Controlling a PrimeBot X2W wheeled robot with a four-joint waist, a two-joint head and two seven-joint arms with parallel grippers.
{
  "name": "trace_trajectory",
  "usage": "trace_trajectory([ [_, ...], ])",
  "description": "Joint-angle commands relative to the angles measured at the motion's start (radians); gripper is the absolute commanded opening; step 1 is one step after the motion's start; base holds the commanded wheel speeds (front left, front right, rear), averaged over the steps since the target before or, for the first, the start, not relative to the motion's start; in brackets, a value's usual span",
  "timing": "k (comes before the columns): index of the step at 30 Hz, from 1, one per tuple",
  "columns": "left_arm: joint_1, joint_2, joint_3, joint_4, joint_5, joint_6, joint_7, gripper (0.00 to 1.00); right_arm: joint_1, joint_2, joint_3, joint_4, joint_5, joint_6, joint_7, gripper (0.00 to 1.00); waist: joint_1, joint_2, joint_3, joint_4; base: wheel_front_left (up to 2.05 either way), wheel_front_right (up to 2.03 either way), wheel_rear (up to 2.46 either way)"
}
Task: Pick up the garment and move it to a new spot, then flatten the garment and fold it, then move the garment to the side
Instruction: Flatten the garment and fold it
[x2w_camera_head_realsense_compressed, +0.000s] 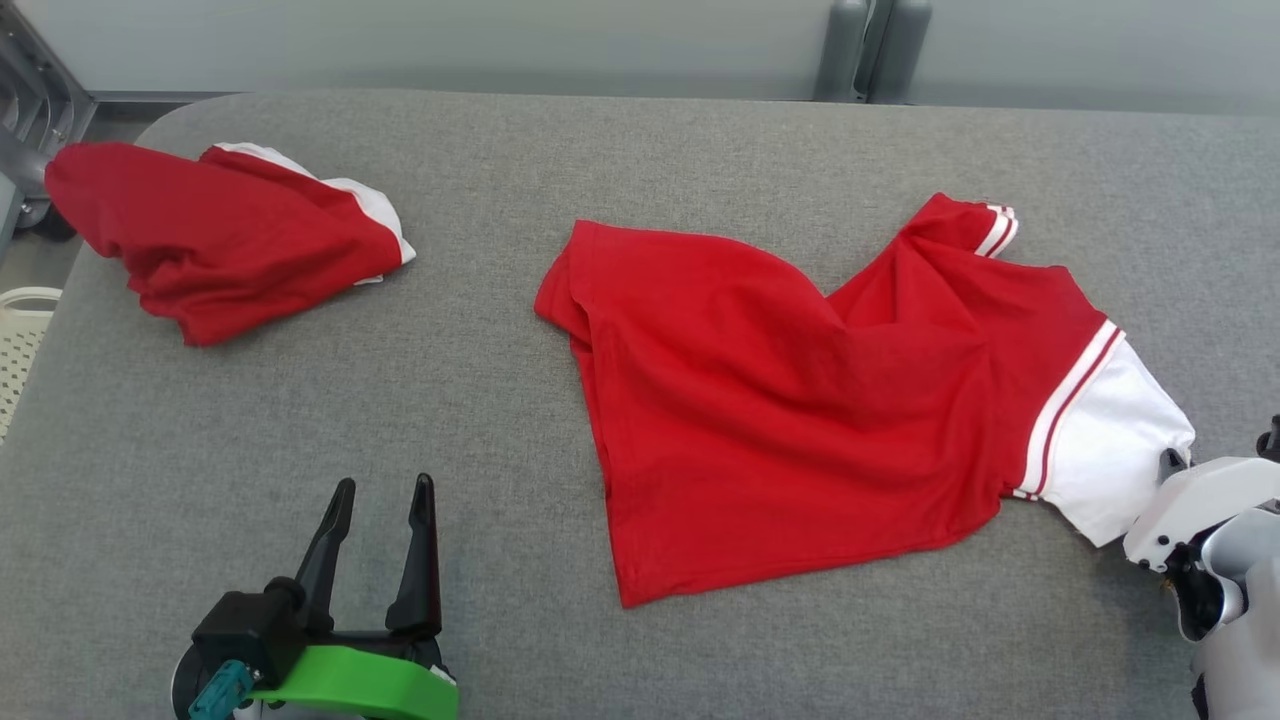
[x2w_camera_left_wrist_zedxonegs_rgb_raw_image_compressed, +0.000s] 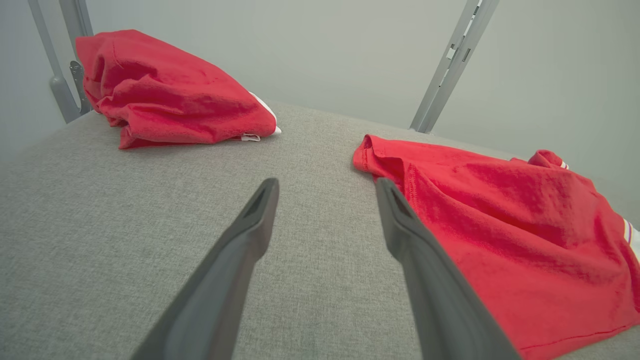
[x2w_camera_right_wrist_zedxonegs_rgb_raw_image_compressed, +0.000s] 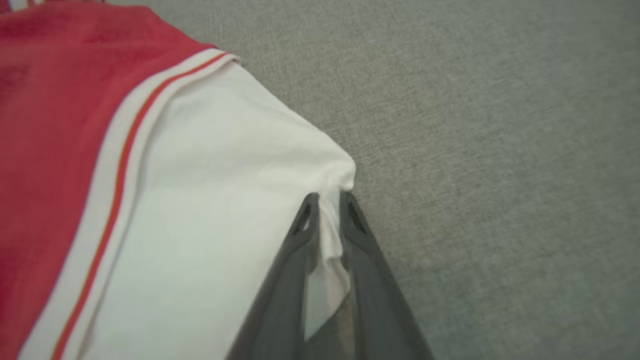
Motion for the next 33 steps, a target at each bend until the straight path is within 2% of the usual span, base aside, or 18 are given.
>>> trace_trajectory([
  [1,-0.008,-0.001,0.002,0.003,0.001,0.002,-0.004,1.00,0.005,0.006,0.006,0.020,0.010,-0.001,0.005,0.00,0.0000,0.0000,-0.005,-0.005,0.00,0.00,0.00],
  [6,0.002,-0.001,0.002,0.002,-0.001,0.001,-0.005,1.00,-0.013,0.011,0.037,0.016,0.071,-0.001,-0.006,0.00,0.0000,0.0000,-0.018,-0.024,0.00,0.00,0.00],
  [10,0.009,-0.005,-0.003,0.000,-0.006,-0.002,-0.006,1.00,-0.025,0.035,0.088,-0.054,0.186,-0.001,-0.010,0.00,0.0000,0.0000,-0.028,-0.047,0.00,0.00,0.00],
  [16,0.016,-0.017,-0.029,0.008,-0.018,-0.017,0.008,1.00,0.049,0.046,0.185,-0.267,0.381,-0.001,0.029,0.00,0.0000,0.0000,-0.043,-0.085,0.00,0.00,0.00],
  [21,0.017,-0.026,-0.047,0.018,-0.028,-0.030,0.013,1.00,0.159,0.042,0.212,-0.482,0.489,-0.001,0.071,0.00,0.0000,0.0000,-0.054,-0.114,0.00,0.00,0.00],
  [27,0.033,-0.030,-0.067,0.026,-0.055,-0.049,0.036,1.00,0.308,0.060,0.183,-0.692,0.530,-0.001,0.128,0.00,0.0000,0.0000,-0.068,-0.149,0.00,0.00,0.00],
  [33,0.067,-0.013,-0.111,0.035,-0.094,-0.078,0.149,1.00,0.395,0.091,0.134,-0.790,0.498,-0.001,0.166,0.00,0.0000,0.0000,-0.075,-0.177,0.00,0.00,0.00],
])
